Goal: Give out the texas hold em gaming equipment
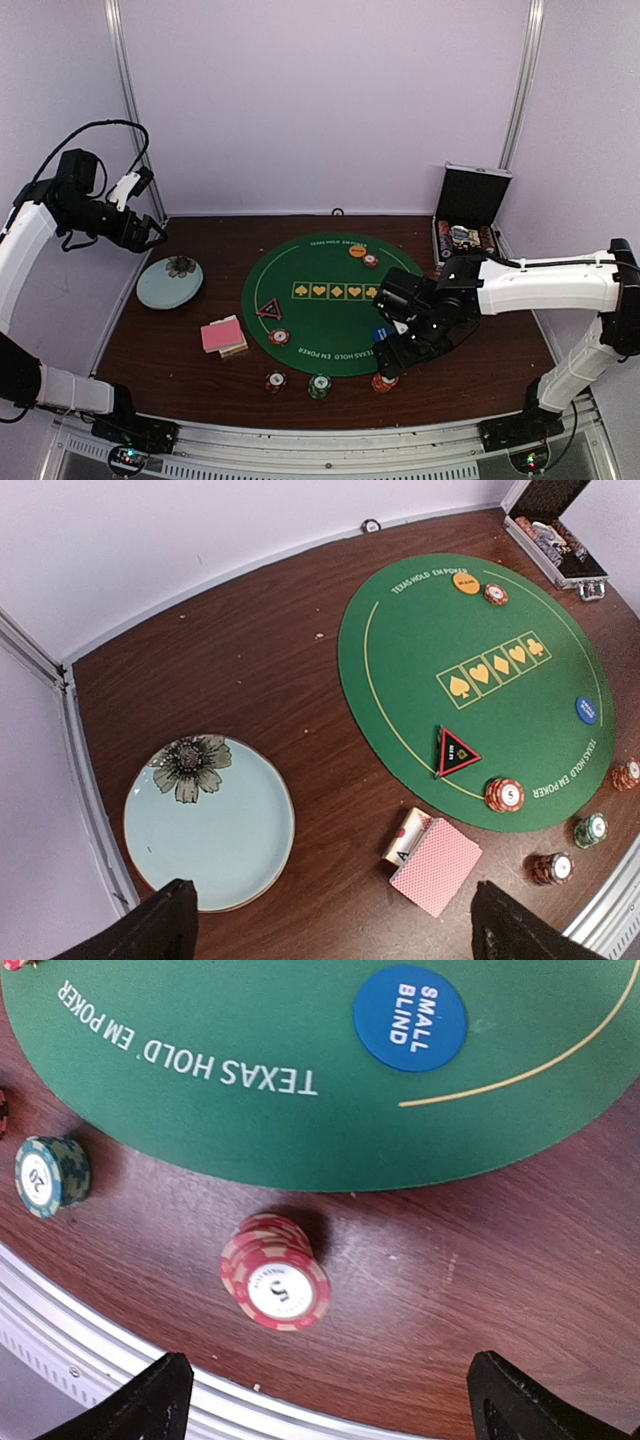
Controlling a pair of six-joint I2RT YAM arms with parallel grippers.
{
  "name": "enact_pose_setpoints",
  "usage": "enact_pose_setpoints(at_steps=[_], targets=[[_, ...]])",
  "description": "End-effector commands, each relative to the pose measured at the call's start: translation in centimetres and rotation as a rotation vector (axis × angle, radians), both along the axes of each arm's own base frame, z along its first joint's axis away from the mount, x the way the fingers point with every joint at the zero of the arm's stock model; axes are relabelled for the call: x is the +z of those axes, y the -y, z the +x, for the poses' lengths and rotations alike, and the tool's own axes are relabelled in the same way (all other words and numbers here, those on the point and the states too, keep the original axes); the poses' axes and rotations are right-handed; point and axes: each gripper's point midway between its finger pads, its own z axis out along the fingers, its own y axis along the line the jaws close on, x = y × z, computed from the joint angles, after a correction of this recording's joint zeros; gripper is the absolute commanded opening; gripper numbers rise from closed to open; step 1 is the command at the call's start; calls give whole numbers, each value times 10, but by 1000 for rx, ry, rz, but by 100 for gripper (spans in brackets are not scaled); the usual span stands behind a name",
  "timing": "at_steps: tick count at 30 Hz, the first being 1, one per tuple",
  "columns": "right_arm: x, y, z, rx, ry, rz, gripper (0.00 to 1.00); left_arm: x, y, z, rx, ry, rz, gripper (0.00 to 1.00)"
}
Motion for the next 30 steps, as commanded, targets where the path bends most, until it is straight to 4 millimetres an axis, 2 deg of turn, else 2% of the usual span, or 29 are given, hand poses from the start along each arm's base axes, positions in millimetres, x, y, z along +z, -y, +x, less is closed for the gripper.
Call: enact_pose_setpoints(at_steps=[1,9,13,20,30], targets=[[-7,-23,5,-44,-6,106,99,12,-1,4,-7,39,8,97],[-30,-38,7,-31,-37,111,100,9,-1,3,-8,31,5,98],[-42,-37,8,-26,-46,75,96,10,-1,3,-10,33,4,98],[-51,-29,8,-25,-42,24,91,10,-1,3,-10,34,7,97],[-60,-34,3,-19,-63,20,80,11,-1,3,-9,36,9,98]])
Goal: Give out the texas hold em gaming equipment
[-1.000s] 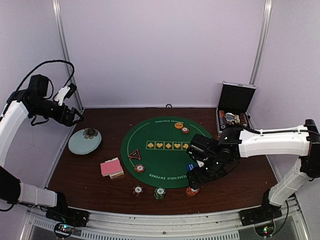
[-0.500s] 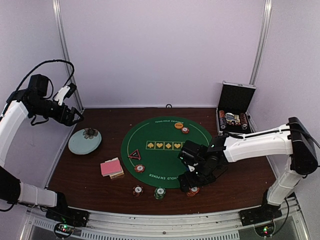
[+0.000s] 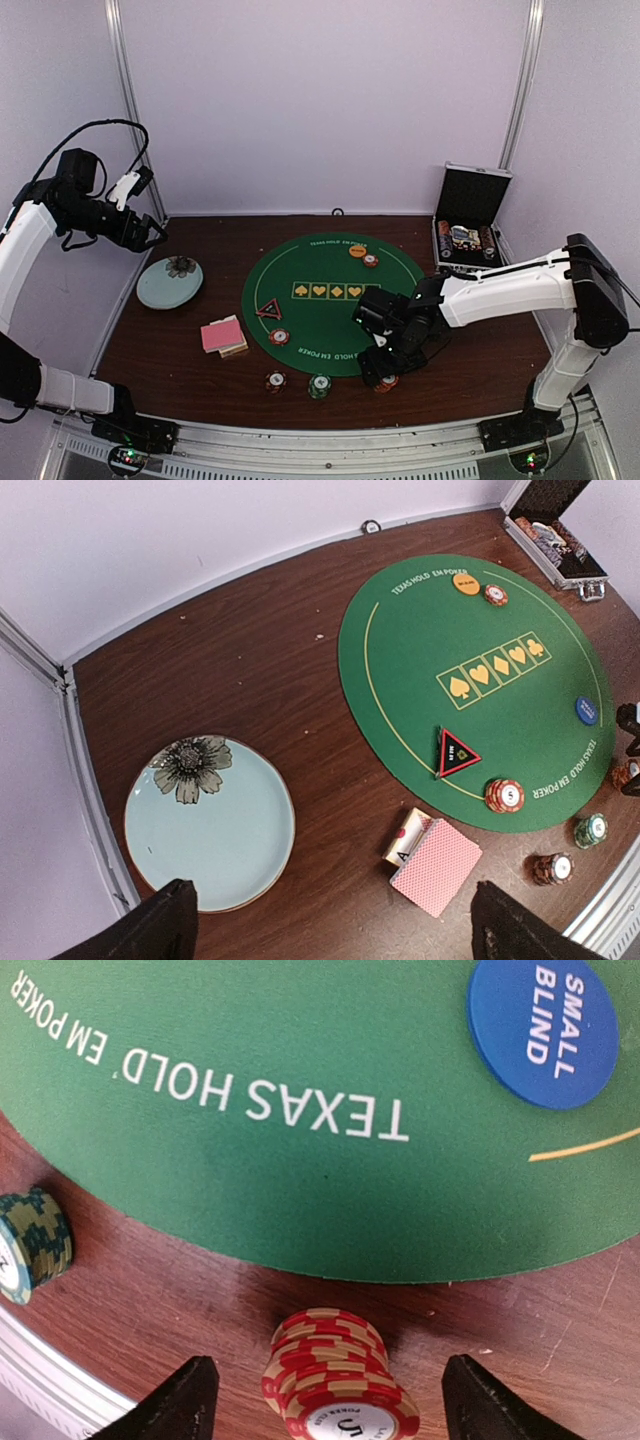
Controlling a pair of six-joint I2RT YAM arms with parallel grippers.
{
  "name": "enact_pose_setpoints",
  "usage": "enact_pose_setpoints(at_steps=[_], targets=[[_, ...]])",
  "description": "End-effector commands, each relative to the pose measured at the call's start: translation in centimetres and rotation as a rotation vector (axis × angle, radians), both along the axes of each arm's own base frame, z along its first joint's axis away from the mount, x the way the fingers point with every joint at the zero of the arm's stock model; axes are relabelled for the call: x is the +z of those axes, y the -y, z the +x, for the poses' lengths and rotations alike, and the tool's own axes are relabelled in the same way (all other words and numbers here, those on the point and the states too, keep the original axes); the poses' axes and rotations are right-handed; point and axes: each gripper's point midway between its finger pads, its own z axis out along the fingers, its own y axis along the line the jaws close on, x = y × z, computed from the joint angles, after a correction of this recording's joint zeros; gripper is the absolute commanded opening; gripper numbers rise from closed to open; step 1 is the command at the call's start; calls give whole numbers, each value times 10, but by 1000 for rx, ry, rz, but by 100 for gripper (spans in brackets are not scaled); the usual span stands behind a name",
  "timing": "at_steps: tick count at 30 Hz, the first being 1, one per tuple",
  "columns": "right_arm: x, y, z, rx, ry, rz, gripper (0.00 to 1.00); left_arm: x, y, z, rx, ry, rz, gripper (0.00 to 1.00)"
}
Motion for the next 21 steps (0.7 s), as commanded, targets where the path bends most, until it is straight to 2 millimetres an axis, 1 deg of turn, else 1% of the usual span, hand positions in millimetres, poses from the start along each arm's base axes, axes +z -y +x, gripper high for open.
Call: enact_pose_setpoints(at_steps=[1,6,12,21], targets=[[-7,1,0,1,7,-22,79,8,-1,3,-7,29,9,98],[-6,2,1,-1,13,-27,74,8,-2,3,-7,29,8,98],[-6,4,1,2,20,-37,65,9,-1,3,-8,30,9,98],[-4,3,1,30,31,-71,61,9,-2,3,-10,34,14,97]])
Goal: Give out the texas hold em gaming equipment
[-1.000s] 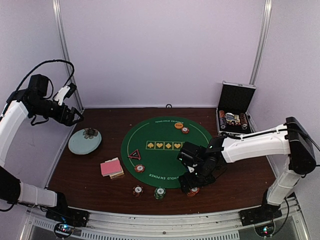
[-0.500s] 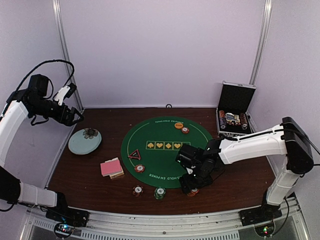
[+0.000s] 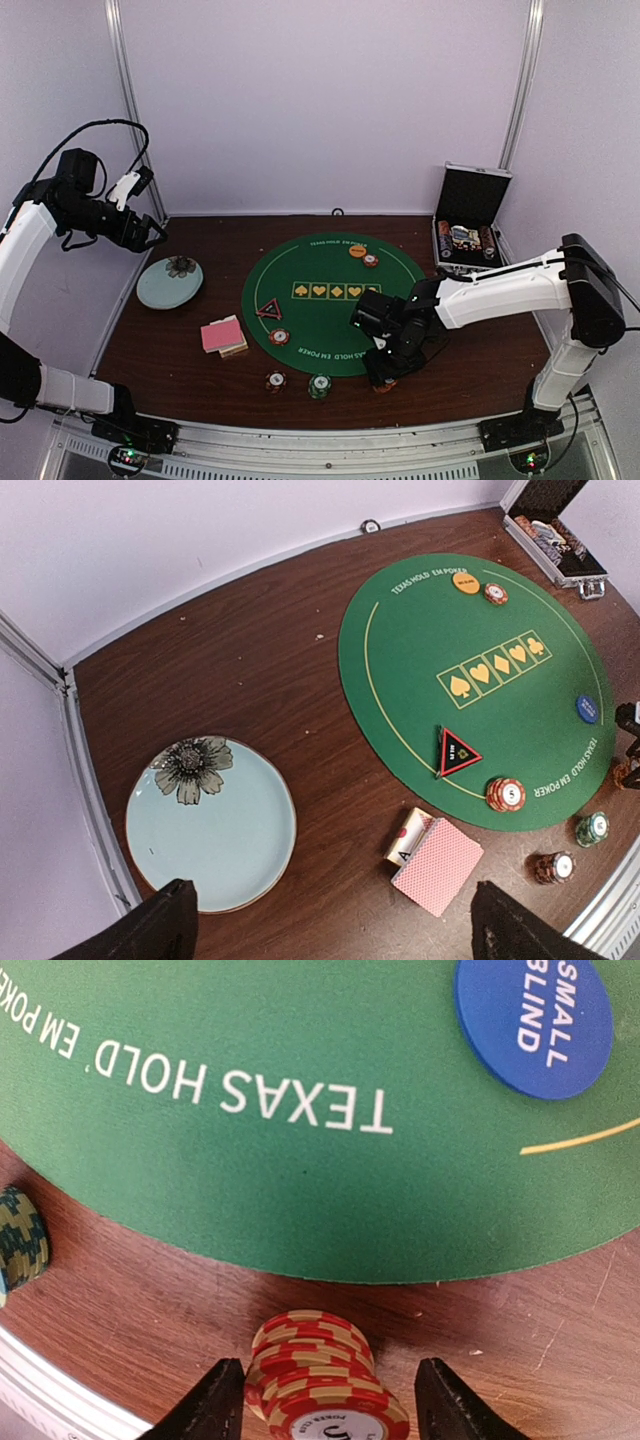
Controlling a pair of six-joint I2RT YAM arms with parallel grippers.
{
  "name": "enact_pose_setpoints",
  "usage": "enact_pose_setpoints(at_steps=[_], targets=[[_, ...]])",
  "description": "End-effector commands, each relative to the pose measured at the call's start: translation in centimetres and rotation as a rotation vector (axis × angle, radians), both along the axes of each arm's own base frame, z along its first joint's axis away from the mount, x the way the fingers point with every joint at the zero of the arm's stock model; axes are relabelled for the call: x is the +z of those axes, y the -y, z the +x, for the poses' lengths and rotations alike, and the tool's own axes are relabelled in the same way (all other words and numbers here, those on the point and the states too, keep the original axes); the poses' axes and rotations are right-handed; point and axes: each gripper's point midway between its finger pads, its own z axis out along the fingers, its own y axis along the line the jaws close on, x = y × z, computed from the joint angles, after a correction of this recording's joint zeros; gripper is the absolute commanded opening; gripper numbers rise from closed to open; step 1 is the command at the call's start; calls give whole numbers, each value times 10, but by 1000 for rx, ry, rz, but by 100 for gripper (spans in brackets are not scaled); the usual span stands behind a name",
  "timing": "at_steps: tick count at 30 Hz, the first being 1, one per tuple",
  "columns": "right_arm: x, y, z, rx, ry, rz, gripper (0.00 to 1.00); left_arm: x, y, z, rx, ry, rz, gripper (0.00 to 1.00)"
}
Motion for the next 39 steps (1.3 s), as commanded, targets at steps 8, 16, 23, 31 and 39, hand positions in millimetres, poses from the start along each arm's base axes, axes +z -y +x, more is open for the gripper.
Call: enact_pose_setpoints(at_steps=[8,16,23,31,39], targets=[[6,-4,3,25,32,-27,42,9,-1,2,-8,33,9,97],[24,-8,5,40,47,-14,42,9,-1,2,-7,32,8,98],[46,-9,7,64,59,-14,43,10,-1,1,-7,37,11,98],[73,3,30,35,98,-21,43,10,-1,0,-7,37,8,98],[66,47,88,-96,108,-44,42,10,-2,-2,-3,36,12,98]])
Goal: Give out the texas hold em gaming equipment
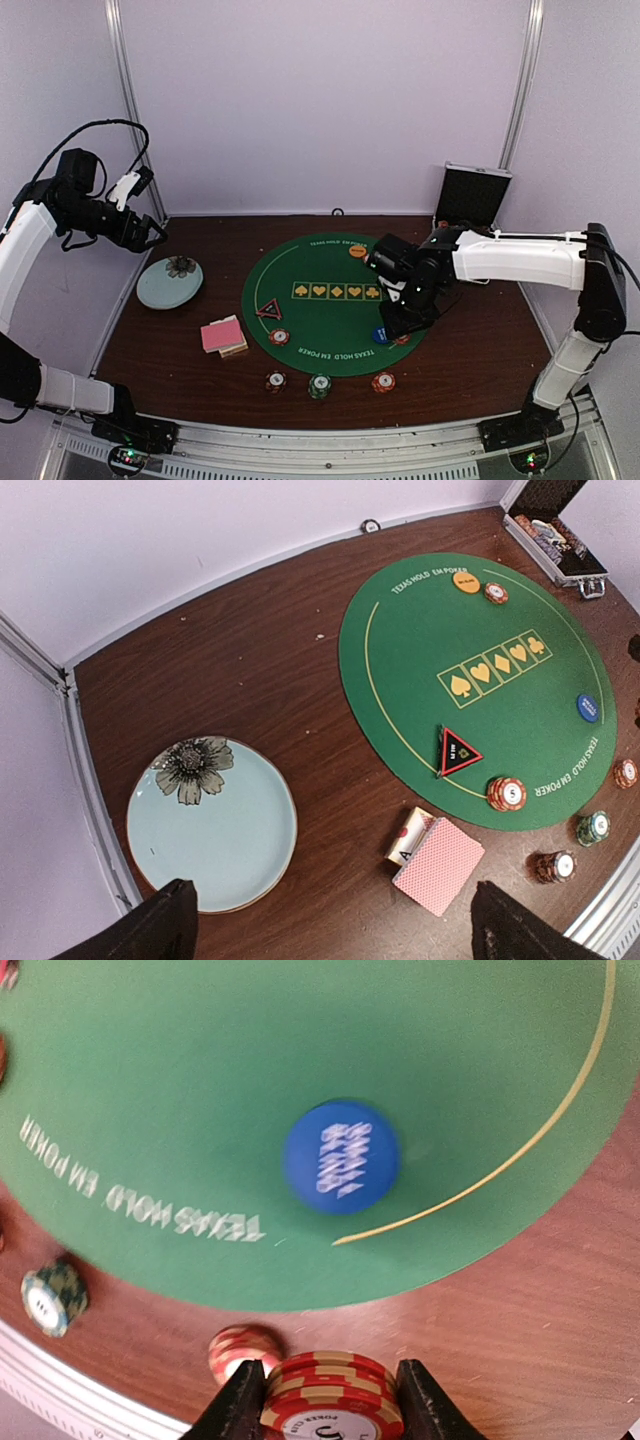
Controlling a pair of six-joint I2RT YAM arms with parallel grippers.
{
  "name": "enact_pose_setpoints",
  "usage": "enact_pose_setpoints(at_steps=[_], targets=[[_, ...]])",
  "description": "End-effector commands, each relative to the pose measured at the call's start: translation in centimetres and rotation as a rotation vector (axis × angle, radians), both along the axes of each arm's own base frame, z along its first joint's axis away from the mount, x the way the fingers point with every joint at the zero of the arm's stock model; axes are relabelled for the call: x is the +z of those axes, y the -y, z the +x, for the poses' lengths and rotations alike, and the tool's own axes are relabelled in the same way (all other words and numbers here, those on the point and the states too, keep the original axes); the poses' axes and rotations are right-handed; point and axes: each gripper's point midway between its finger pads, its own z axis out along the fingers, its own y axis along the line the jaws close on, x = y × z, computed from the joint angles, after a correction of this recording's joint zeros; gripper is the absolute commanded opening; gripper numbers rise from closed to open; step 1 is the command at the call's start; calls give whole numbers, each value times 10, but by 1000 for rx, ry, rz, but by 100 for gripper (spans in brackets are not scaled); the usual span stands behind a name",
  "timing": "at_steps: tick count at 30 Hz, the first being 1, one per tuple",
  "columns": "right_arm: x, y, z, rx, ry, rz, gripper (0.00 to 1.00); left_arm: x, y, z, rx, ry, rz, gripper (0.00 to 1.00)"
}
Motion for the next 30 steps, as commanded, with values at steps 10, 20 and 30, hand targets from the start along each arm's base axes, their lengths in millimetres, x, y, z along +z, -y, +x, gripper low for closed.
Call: enact_pose_setpoints(at_steps=[10,20,30], targets=[[-35,40,60,-102,-3,-41,42,12,-2,-5,-4,39,13,98],[-68,46,62,-134,-37,-39,42,15,-2,-4,-7,47,14,98],[-81,47,58,-140,-64,-45,59,14,-2,-2,-8,43,12,97]])
